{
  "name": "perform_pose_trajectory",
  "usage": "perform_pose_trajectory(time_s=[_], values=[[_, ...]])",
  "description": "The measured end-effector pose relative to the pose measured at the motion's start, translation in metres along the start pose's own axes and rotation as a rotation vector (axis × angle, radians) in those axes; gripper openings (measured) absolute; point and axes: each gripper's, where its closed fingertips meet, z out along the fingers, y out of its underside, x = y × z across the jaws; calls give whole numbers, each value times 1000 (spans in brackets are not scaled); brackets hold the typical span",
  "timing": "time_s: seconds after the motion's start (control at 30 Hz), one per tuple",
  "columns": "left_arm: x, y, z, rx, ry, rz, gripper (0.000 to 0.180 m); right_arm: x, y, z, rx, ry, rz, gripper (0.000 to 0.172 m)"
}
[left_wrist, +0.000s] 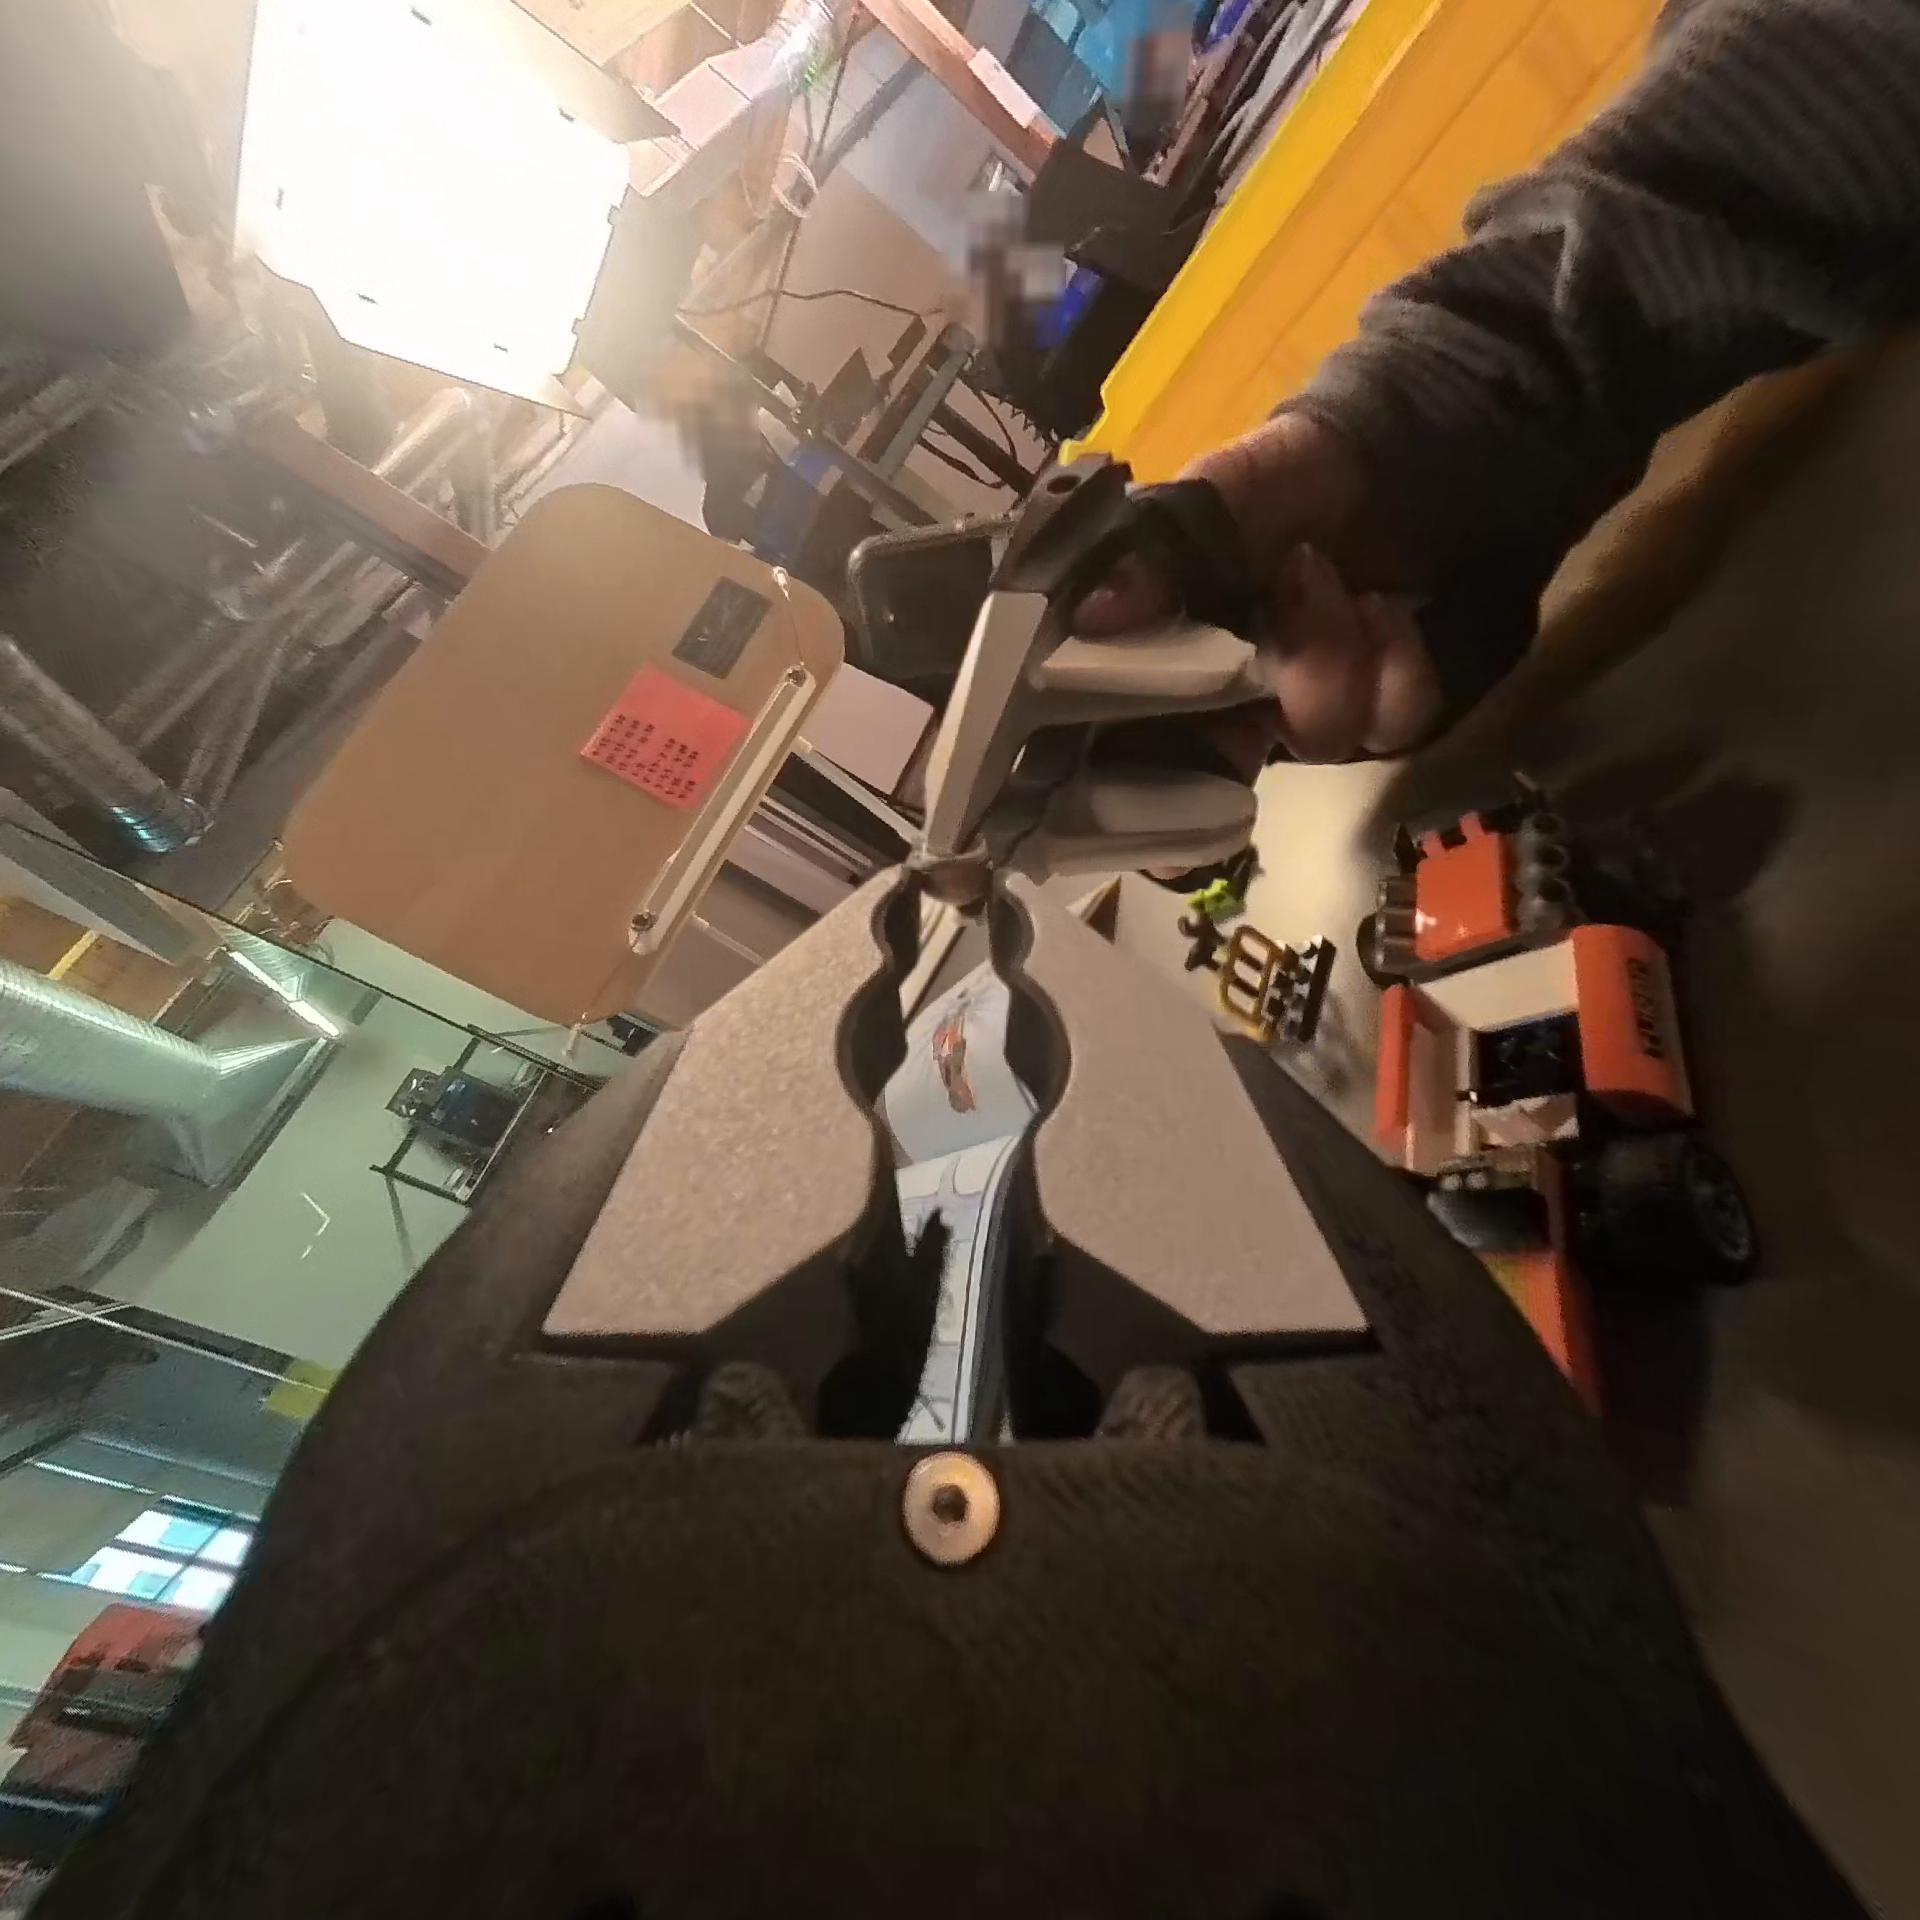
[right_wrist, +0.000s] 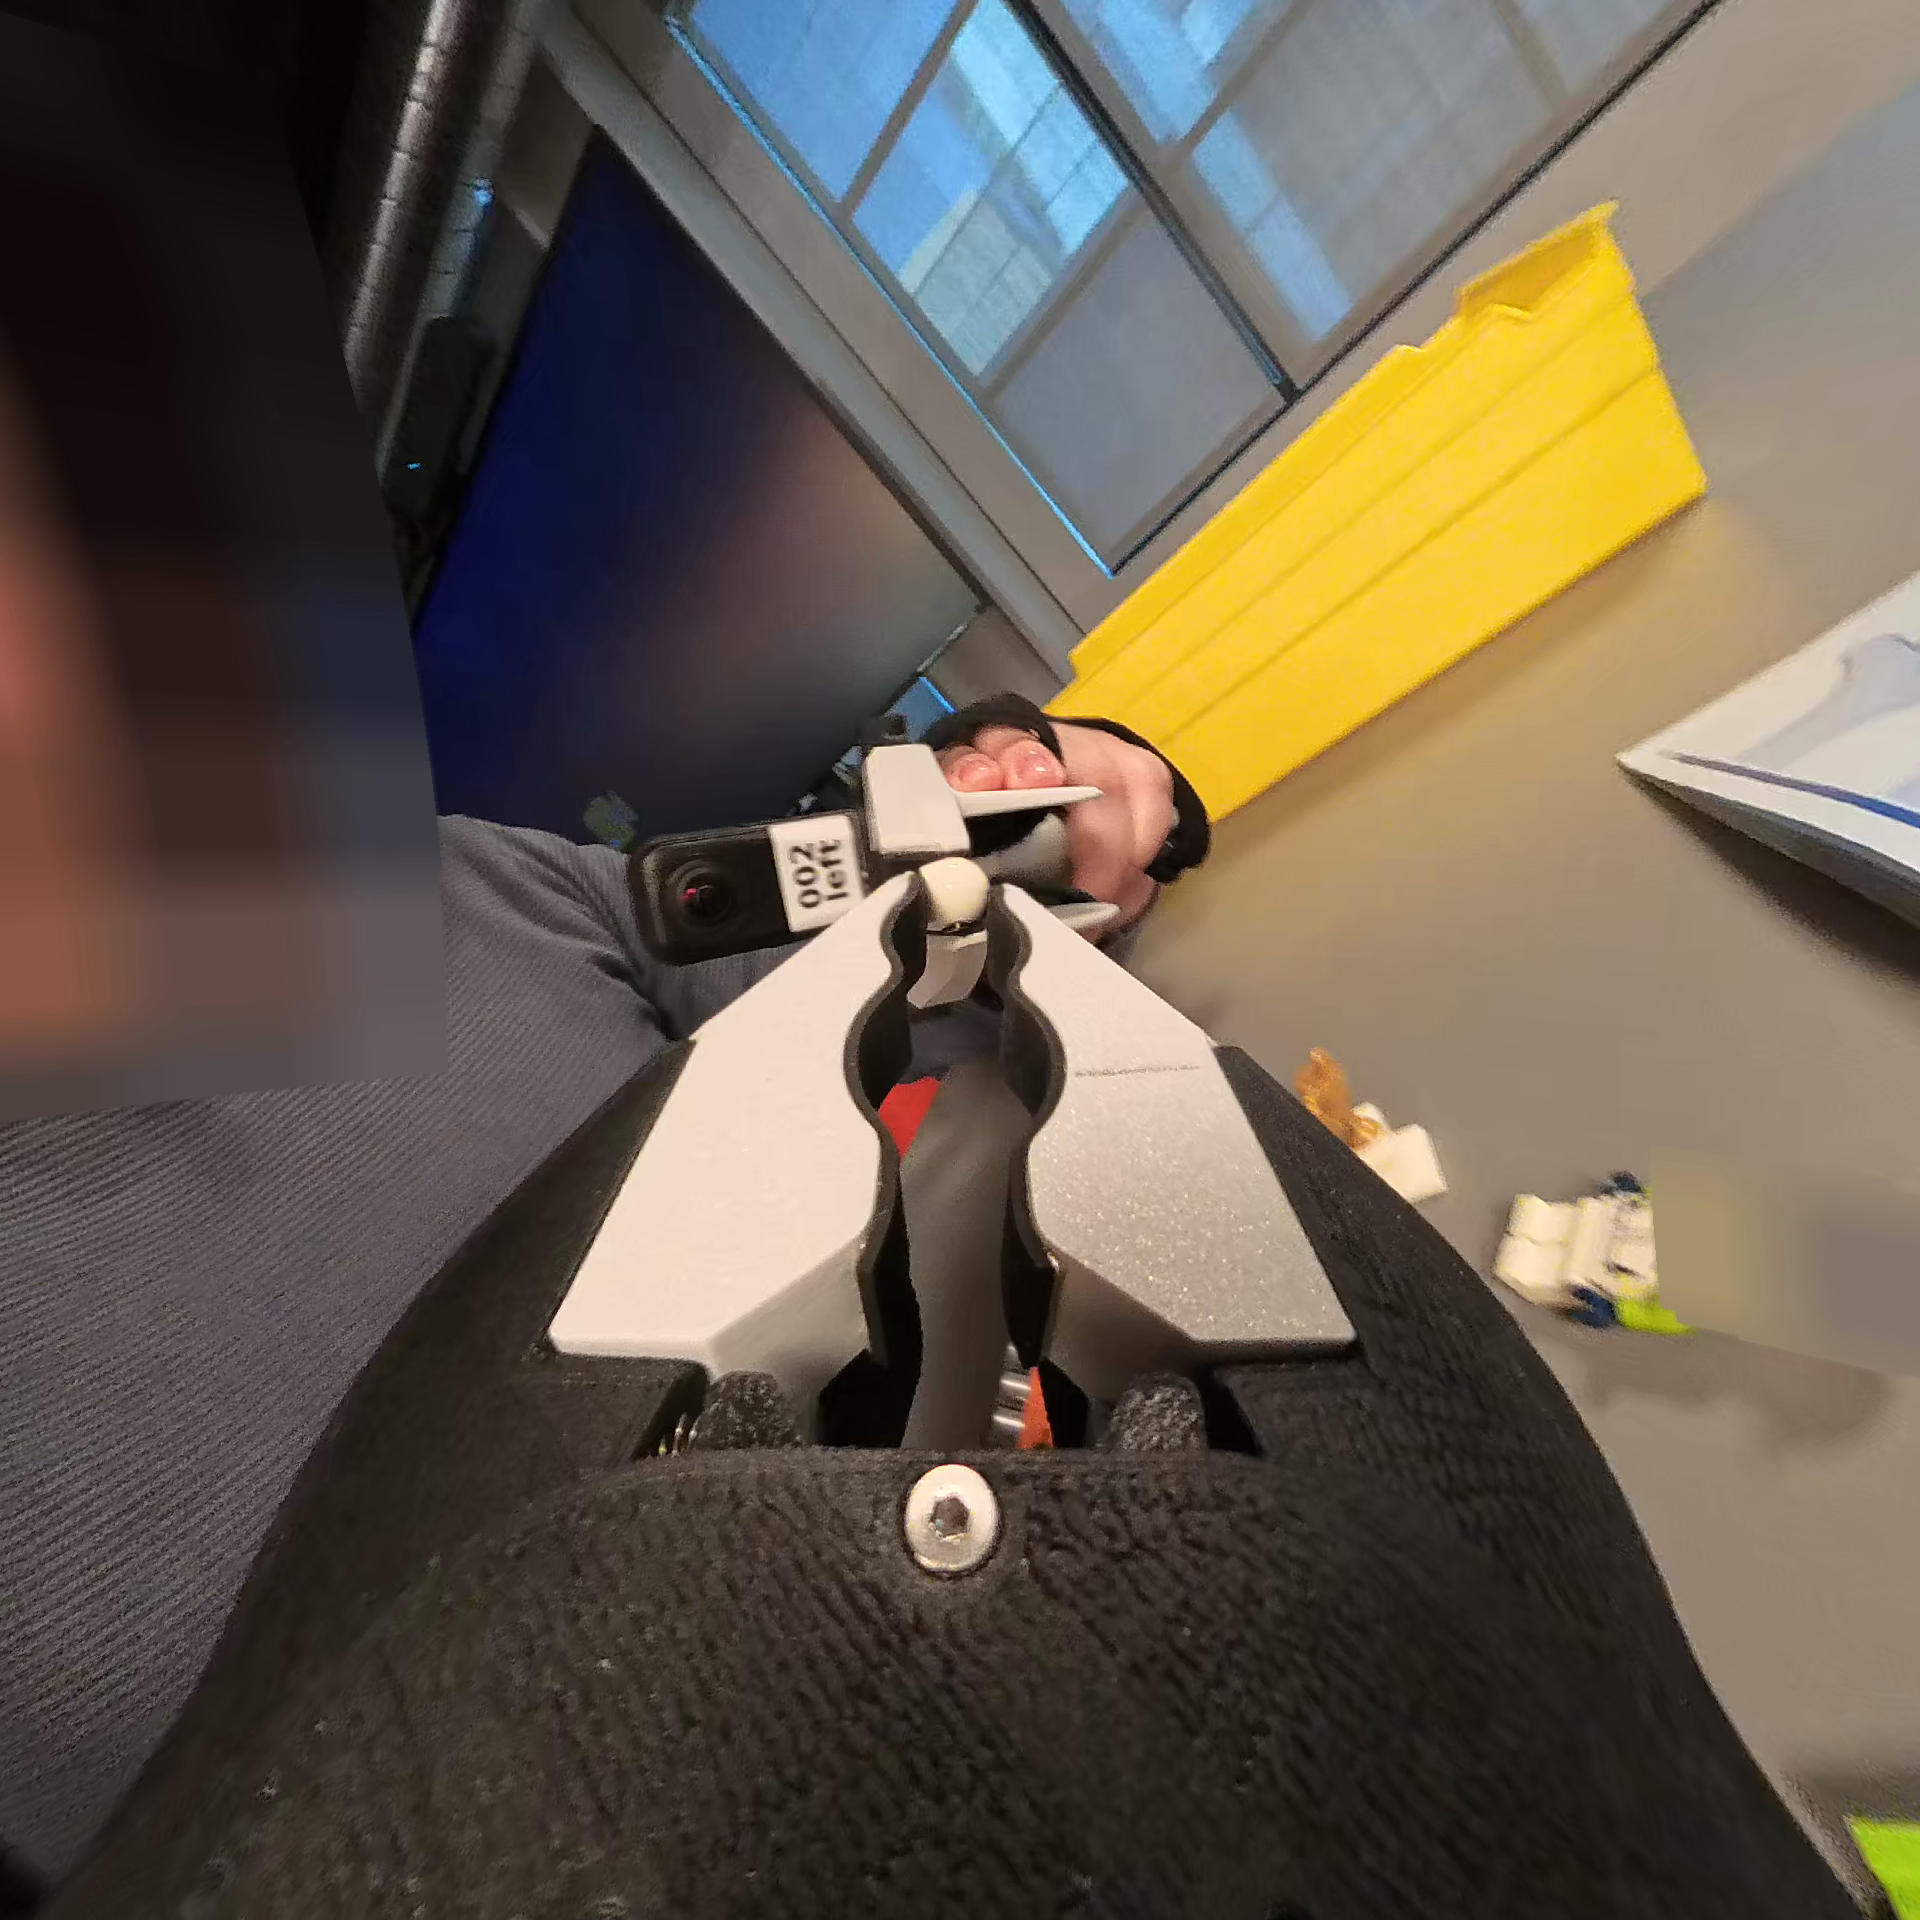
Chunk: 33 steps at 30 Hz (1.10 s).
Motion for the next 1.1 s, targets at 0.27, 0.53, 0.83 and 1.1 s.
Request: perform_pose_trajectory(time_s=[0.27,0.53,0.83,1.1], values=[[-26,22,-14,-57,-51,22,0,15,-22,-45,100,119,-62,0],[0,21,2,-33,37,-83,39,19,-2,-18,-7,129,-66,0],[9,21,10,-63,5,-12,18,27,5,-8,-53,216,-122,0],[5,20,9,-46,49,-256,19,37,-2,-17,-43,331,-250,0]])
